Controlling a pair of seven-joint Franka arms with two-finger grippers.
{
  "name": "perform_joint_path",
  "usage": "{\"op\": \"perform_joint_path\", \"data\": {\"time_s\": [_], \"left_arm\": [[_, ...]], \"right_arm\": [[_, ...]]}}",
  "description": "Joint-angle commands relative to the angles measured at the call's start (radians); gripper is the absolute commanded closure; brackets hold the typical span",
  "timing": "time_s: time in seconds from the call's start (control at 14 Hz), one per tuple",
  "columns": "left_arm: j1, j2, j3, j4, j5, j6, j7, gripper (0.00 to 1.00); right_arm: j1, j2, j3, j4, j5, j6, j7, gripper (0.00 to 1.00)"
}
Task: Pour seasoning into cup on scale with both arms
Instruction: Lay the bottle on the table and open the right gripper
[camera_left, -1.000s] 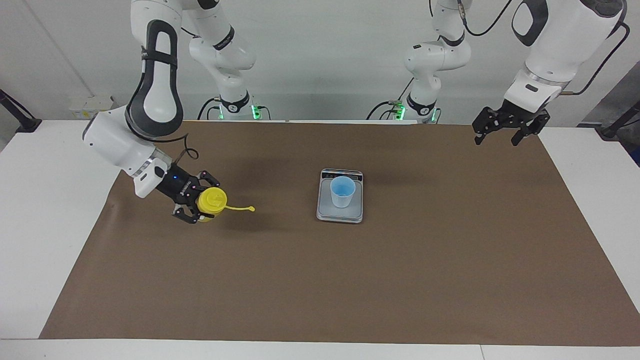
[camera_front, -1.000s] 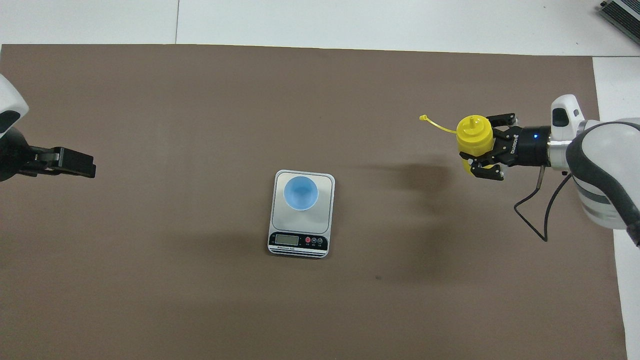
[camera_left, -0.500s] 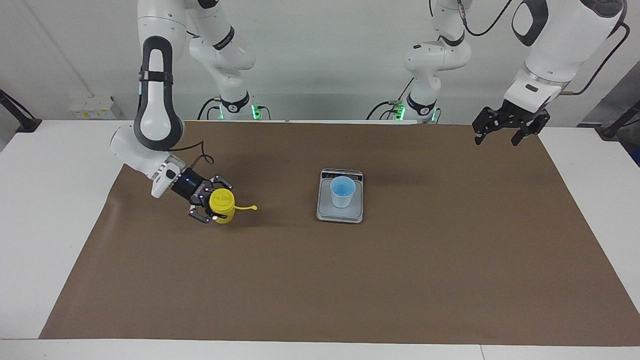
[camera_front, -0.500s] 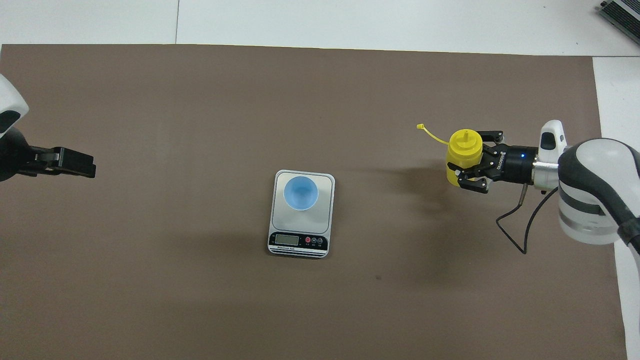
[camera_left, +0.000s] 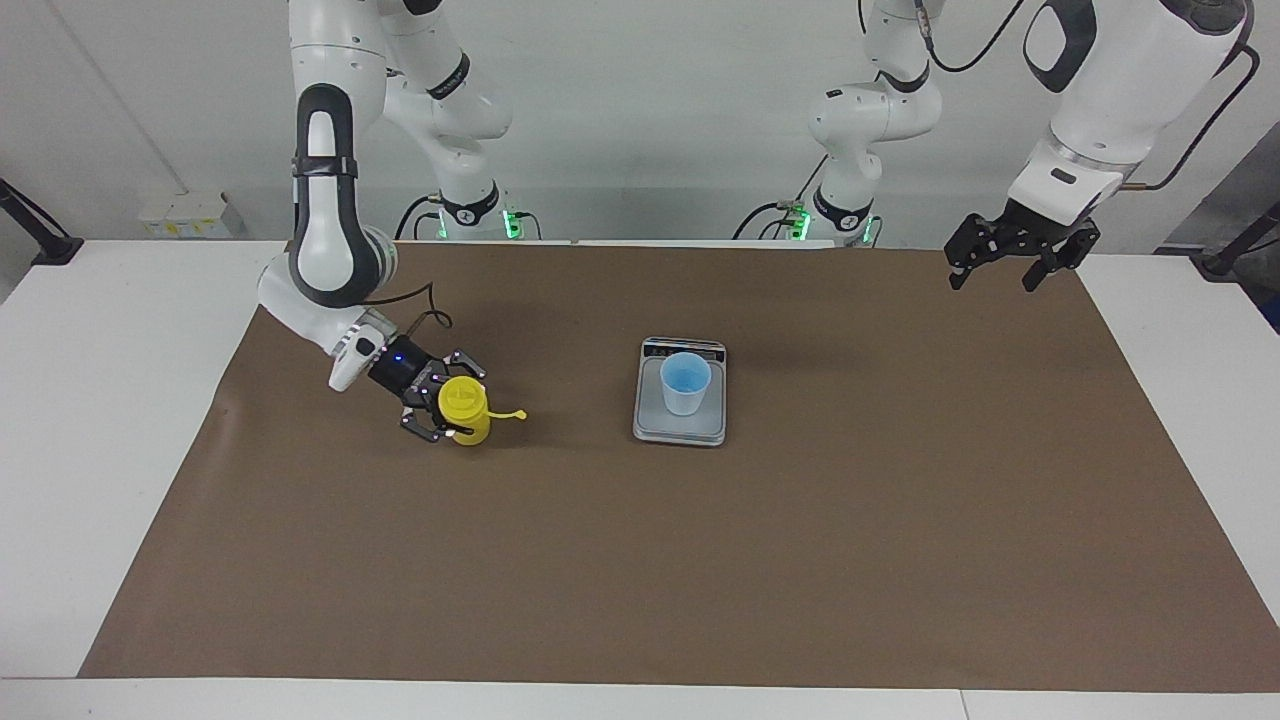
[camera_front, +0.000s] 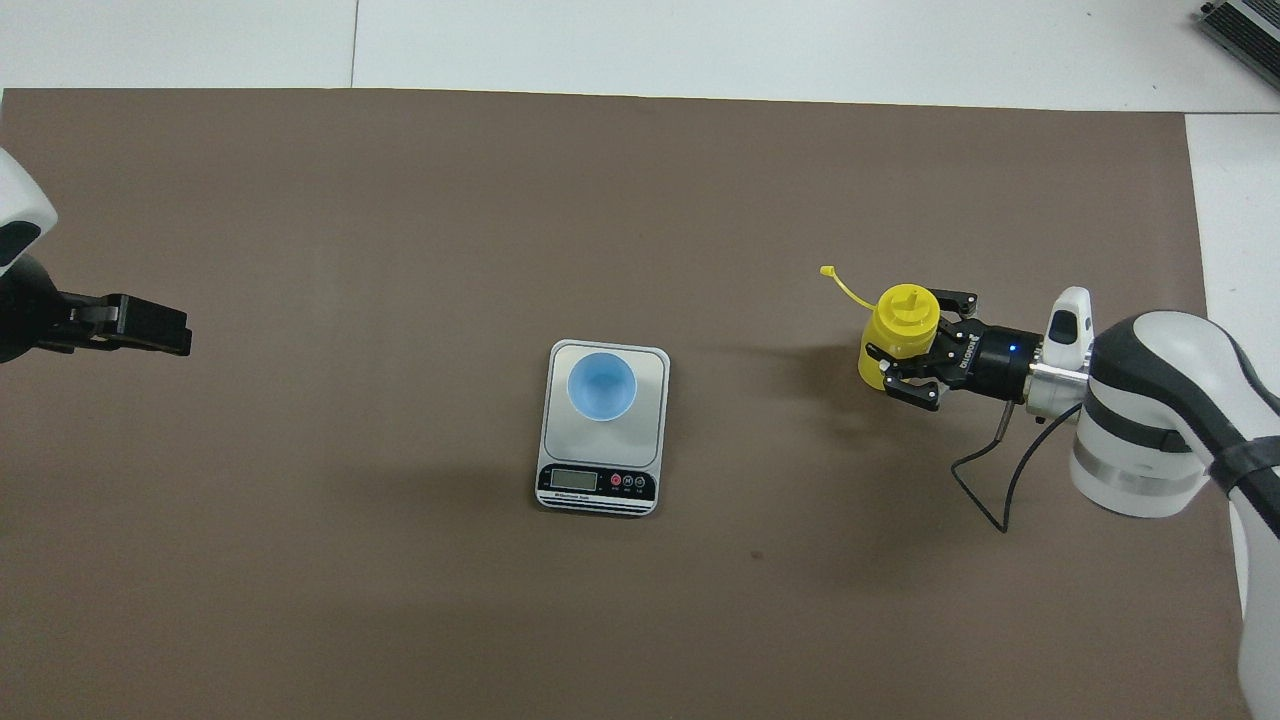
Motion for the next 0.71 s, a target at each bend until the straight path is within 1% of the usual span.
{"op": "perform_joint_path", "data": {"time_s": [0.0,0.36,0.64], "left_arm": [[0.011,-0.017,-0.002,-0.011,-0.011,-0.005,0.014,0.00],[0.011,-0.017,-0.002,-0.011,-0.011,-0.005,0.014,0.00],[0.011,-0.017,-0.002,-0.011,-0.011,-0.005,0.014,0.00]], "right_arm": [[-0.009,-0.047,0.007,-0.046,0.044,0.014,-0.051,0.00],[-0.016,-0.050,0.004,-0.049,0.042,0.009,-0.077,0.00],[-0.041,-0.078,0.002,-0.084,0.027,0.003,-0.099,0.00]]}}
